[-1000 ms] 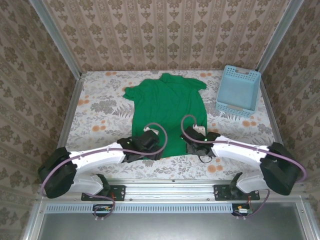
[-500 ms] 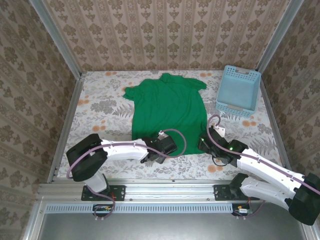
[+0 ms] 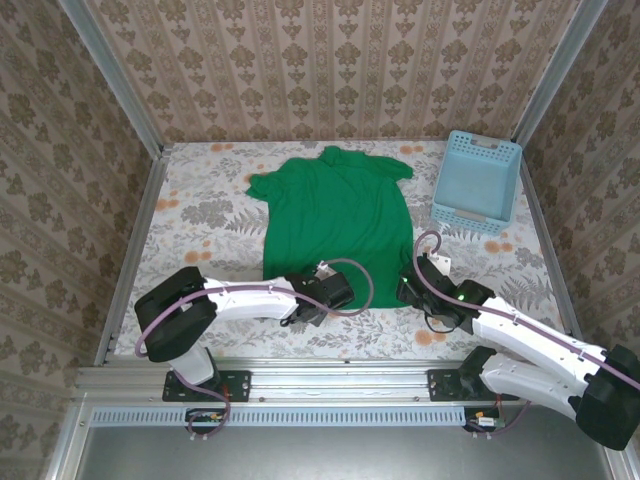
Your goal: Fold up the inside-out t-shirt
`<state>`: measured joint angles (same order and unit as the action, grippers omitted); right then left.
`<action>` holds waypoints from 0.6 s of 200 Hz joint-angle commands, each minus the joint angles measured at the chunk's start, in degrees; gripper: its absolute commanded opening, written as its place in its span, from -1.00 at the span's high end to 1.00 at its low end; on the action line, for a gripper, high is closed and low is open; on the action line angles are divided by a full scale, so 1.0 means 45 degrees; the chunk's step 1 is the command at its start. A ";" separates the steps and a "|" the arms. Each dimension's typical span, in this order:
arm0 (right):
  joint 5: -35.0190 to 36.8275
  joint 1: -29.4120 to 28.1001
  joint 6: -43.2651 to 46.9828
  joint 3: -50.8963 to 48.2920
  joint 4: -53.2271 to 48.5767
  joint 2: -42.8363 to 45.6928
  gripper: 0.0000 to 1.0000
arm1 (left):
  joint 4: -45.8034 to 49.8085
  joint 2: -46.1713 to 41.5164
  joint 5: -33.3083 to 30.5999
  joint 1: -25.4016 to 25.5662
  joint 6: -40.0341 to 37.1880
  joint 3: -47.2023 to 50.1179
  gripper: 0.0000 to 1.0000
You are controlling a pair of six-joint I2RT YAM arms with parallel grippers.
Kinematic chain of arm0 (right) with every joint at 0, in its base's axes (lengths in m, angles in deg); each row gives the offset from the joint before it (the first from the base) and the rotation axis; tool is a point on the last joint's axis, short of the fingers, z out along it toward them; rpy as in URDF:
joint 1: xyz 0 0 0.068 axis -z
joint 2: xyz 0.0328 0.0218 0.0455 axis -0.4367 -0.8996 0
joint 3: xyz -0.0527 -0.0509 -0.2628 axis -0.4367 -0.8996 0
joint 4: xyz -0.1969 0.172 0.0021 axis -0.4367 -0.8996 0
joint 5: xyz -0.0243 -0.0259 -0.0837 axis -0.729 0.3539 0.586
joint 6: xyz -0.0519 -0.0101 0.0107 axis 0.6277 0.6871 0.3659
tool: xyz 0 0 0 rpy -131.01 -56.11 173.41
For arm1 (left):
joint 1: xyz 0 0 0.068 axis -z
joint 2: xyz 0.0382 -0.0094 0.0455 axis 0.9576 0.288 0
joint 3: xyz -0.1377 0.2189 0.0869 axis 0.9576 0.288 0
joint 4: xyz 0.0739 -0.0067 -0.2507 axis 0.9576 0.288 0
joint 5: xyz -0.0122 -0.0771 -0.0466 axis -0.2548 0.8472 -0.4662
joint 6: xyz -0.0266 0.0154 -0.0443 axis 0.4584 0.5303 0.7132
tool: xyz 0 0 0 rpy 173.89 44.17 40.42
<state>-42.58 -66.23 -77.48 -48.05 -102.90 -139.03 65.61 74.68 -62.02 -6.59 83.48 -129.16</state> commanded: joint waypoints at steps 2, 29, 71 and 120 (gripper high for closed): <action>-0.0109 0.0064 0.0008 -0.0203 0.0020 -0.0095 -0.20 | 0.0049 -0.0316 -0.0101 0.0028 -0.0095 -0.0325 0.40; -0.0233 0.0070 0.0027 -0.0254 0.0175 -0.0225 -0.21 | -0.0069 -0.0535 0.0011 0.0027 -0.0095 -0.0297 0.47; -0.0415 0.0072 0.0106 -0.0245 0.0362 -0.0525 -0.21 | -0.0091 -0.0730 0.0064 0.0027 0.0034 -0.0229 0.61; -0.0566 0.0061 0.0125 -0.0422 0.0677 -0.0565 -0.21 | -0.0283 -0.1030 0.0258 0.0008 0.0139 -0.0214 0.84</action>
<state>-44.28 -66.21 -77.22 -48.99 -100.76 -141.28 64.67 72.36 -61.41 -6.59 83.37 -129.25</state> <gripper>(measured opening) 0.606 0.091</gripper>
